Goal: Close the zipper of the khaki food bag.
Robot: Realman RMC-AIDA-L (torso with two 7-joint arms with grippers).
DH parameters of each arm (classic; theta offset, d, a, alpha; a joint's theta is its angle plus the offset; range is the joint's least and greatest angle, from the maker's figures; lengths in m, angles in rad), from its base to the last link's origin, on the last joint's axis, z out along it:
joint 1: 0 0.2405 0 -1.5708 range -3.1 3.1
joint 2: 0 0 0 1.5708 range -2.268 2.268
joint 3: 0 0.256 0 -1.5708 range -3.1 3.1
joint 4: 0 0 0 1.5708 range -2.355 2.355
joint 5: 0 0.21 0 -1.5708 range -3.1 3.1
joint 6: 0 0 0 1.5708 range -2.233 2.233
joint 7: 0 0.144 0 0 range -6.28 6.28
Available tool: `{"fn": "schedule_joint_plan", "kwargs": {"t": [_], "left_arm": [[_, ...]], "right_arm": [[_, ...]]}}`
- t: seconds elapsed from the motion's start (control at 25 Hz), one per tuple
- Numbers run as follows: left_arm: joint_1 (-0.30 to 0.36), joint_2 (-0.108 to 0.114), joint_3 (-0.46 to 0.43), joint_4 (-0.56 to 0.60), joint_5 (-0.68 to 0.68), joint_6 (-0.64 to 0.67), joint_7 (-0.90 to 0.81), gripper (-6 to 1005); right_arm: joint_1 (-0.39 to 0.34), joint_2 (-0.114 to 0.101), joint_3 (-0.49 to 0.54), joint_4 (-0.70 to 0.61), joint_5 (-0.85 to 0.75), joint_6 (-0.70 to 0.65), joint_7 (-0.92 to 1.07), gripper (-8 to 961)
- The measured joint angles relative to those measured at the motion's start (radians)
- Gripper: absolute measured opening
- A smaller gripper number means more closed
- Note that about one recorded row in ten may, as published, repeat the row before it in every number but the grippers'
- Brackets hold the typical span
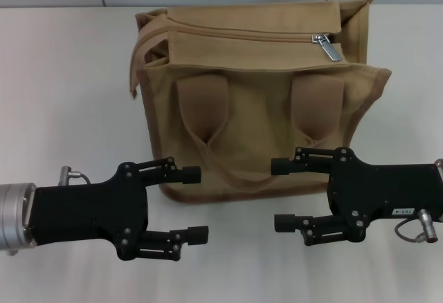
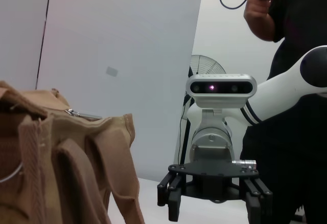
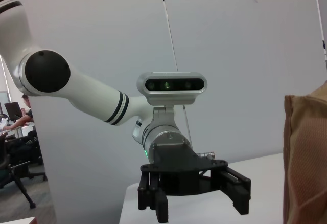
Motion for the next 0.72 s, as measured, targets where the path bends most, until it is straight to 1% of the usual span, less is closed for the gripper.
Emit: {"fn": "schedule_joint_plan", "kwargs": {"t": [0.72], "left_arm": [[-0.011,0.001,-0.004,-0.006,-0.001,0.000,0.004,842]], "right_arm": [[-0.002,0.000,-0.003,0.004,0.001,0.012,-0.004,790]]}}
